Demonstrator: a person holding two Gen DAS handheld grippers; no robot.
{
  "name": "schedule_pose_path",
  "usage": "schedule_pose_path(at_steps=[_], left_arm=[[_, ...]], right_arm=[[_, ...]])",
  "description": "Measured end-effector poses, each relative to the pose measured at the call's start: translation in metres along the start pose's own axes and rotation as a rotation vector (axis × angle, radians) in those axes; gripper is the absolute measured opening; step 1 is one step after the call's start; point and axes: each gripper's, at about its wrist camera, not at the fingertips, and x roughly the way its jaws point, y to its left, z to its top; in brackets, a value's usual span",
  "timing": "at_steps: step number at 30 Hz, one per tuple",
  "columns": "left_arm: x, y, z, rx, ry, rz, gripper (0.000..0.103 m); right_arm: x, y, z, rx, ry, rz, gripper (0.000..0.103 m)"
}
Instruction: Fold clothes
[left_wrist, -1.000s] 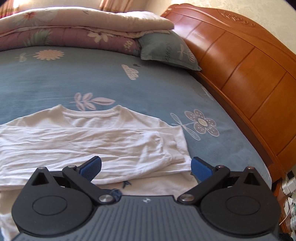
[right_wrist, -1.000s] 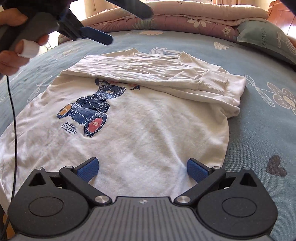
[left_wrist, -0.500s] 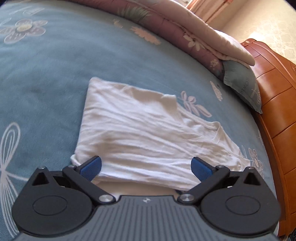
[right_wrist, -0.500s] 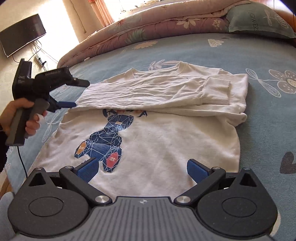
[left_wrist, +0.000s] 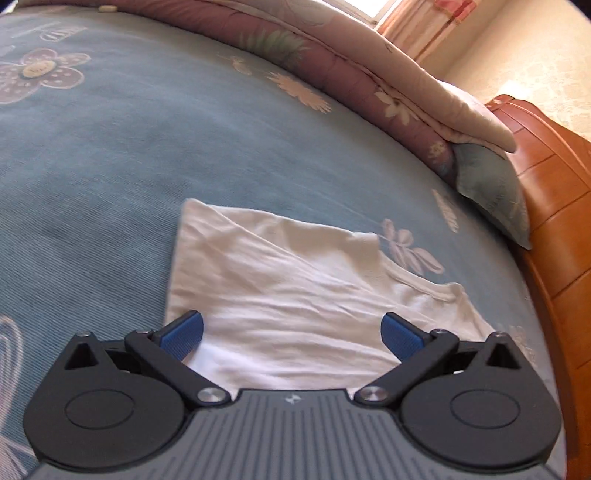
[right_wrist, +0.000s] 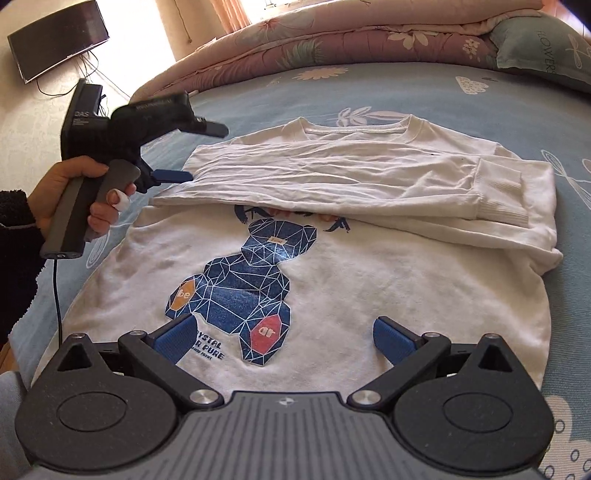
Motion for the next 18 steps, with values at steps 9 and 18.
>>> schedule_pose_path(at_steps=[9,18], left_arm=[[0.003,0.005,0.034,-0.057,-0.047,-0.118,0.102],[0.008,-0.034,0.03,0.112,0.02,0.02,0.102]], right_arm=[[0.006,0.002,0.002,-0.015,-0.005,-0.014,0.103],[0.009,-0.004,-0.002,0.003,-0.052,0.0,0.103]])
